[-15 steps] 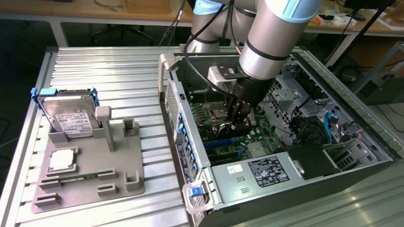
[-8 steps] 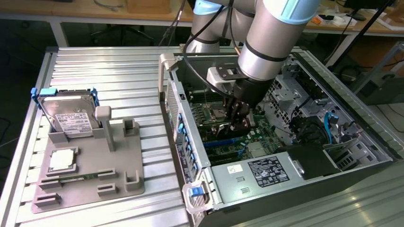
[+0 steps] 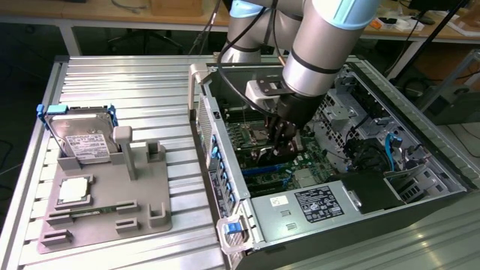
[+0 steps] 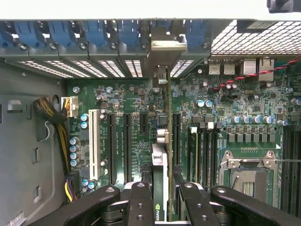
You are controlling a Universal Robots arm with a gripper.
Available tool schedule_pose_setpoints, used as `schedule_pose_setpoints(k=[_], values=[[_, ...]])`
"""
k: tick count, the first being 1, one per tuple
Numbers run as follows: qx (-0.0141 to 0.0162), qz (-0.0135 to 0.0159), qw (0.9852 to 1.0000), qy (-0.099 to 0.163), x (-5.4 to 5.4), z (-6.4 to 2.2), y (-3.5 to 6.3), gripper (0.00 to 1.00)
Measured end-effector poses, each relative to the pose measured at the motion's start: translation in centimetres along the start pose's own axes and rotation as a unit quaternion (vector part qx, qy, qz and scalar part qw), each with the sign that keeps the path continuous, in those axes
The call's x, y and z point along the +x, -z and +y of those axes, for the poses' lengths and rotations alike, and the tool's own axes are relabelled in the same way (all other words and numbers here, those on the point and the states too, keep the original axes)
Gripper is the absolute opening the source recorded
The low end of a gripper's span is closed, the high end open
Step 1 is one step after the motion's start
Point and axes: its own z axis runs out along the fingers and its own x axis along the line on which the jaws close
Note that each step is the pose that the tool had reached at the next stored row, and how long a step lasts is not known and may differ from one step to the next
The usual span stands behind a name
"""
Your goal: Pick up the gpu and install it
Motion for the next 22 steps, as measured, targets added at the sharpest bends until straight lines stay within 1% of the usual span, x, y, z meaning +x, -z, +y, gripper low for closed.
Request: schedule_pose_setpoints(k=[15,22], values=[[0.0000,0.0001,1.0000,0.000,0.0,0.13,-0.61,0.27],[0.0000,0.0001,1.0000,0.000,0.0,0.18,-1.16,0.27]])
